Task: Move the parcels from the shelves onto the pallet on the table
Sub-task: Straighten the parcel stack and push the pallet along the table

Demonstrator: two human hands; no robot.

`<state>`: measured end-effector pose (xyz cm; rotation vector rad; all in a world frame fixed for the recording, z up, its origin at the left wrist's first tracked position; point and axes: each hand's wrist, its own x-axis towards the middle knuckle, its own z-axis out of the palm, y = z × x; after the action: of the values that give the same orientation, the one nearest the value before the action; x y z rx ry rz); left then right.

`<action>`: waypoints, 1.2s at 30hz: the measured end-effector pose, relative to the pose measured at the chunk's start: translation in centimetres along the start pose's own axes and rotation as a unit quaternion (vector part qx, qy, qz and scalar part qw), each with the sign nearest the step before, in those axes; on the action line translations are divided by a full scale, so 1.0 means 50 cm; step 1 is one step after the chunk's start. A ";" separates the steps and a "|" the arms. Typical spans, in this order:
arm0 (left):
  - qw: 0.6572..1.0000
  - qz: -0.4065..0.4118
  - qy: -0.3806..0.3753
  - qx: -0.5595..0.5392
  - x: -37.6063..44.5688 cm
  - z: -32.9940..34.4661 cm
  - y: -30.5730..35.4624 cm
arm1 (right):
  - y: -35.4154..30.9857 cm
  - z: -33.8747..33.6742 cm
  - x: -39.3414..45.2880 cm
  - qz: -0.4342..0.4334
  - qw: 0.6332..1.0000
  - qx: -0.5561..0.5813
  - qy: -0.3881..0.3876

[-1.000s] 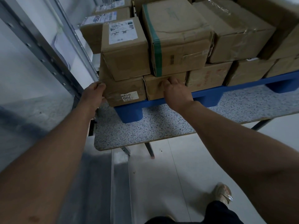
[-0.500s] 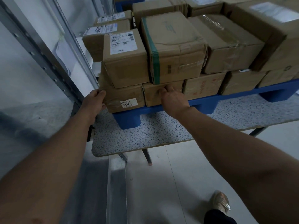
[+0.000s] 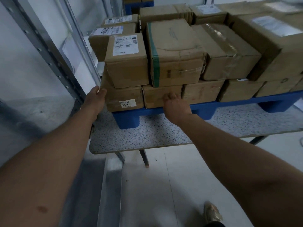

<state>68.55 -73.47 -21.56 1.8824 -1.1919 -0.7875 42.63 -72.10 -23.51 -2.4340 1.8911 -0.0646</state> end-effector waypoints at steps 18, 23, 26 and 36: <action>0.986 0.062 -0.027 0.152 -0.172 0.337 0.109 | 0.245 -0.019 -0.042 0.028 0.999 -0.004 -0.038; 0.982 0.084 -0.047 0.164 -0.155 0.421 0.173 | 0.267 -0.026 -0.017 0.001 0.999 0.006 -0.039; 0.982 0.077 -0.030 0.172 -0.148 0.451 0.188 | 0.274 -0.025 -0.012 -0.030 0.999 -0.007 -0.019; 0.994 0.016 0.007 0.104 -0.153 0.467 0.175 | 0.307 -0.023 -0.002 -0.093 0.995 0.012 -0.019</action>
<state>42.84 -75.18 -25.56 2.0273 -1.3352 -0.6518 27.66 -75.82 -23.46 -2.5689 1.6356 -0.0491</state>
